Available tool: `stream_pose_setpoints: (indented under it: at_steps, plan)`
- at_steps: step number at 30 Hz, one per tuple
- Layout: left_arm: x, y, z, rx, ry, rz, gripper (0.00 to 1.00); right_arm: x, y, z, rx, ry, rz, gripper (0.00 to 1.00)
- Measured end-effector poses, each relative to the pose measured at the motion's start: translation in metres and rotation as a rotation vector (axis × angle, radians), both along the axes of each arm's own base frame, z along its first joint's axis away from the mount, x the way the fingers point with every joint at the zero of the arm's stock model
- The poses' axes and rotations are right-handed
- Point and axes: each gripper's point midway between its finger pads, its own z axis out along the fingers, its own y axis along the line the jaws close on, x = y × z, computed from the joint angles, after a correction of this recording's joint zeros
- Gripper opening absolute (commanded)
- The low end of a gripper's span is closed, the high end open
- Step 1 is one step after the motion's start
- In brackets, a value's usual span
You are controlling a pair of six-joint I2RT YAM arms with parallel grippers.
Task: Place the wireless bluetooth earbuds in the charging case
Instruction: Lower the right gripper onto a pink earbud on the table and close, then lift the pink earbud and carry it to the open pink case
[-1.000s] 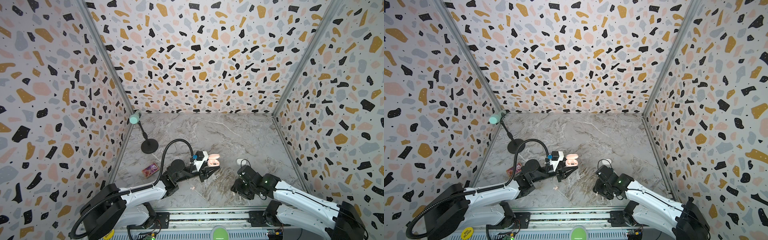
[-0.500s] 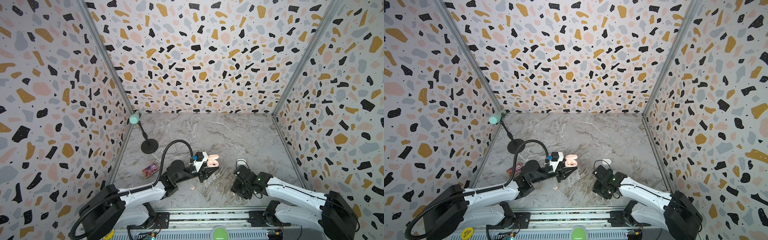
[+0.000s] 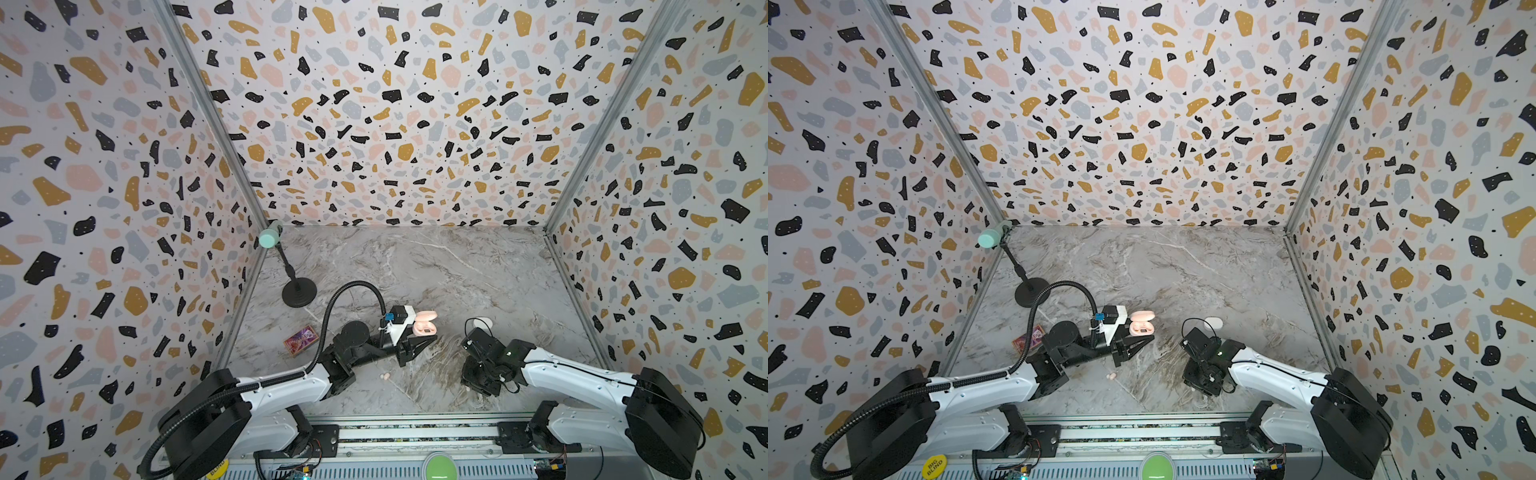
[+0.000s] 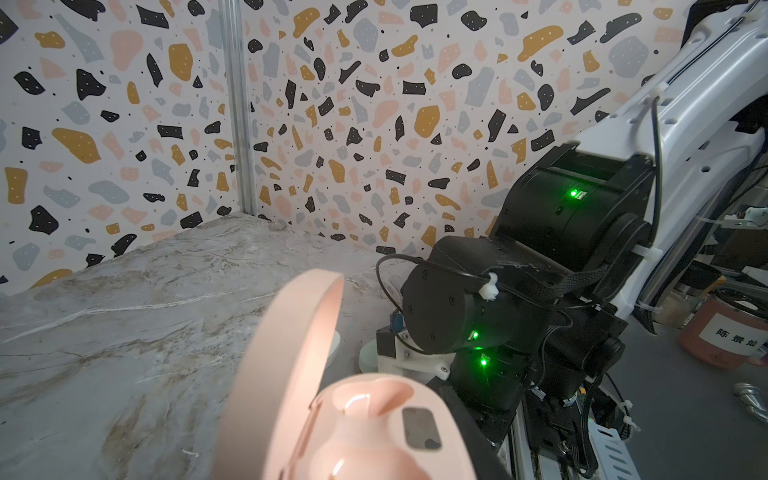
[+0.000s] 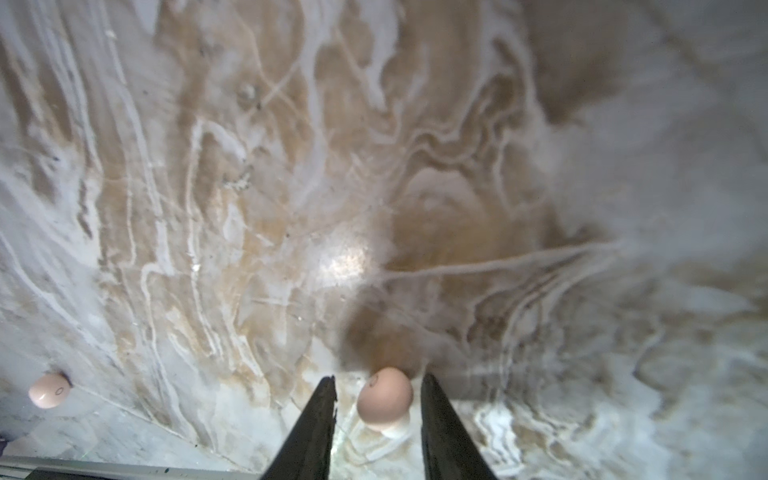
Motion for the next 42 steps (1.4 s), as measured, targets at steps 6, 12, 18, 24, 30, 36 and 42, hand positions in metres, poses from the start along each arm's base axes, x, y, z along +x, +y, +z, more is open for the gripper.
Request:
stream_pose_setpoints:
  at_steps: [6,12,18,24,30,36,42]
  plan:
    - [-0.0006,0.0014,0.0035,-0.008,-0.007,0.003,0.07,-0.0011,-0.0010,-0.0011,-0.021,0.013,0.023,0.29]
    - [-0.0006,0.0017,0.0042,-0.010,-0.008,0.004,0.07,-0.0005,-0.0003,-0.0016,-0.042,0.024,0.052,0.26]
    - [-0.0008,0.0026,0.0021,-0.006,-0.005,0.006,0.07,0.0015,0.0012,-0.0018,-0.059,0.028,0.077,0.25]
    - [-0.0009,0.0040,-0.0004,-0.003,-0.002,0.011,0.07,0.0024,0.0009,-0.0020,-0.069,0.025,0.096,0.28]
    - [-0.0005,0.0042,-0.0004,-0.003,-0.002,0.014,0.07,0.0034,0.0021,-0.0020,-0.072,0.026,0.106,0.29]
    - [-0.0004,0.0042,-0.0004,-0.003,-0.002,0.014,0.06,0.0033,0.0019,-0.0023,-0.075,0.028,0.109,0.25]
    - [-0.0003,0.0042,-0.0004,-0.003,-0.002,0.015,0.06,0.0032,0.0008,-0.0031,-0.083,0.029,0.115,0.16]
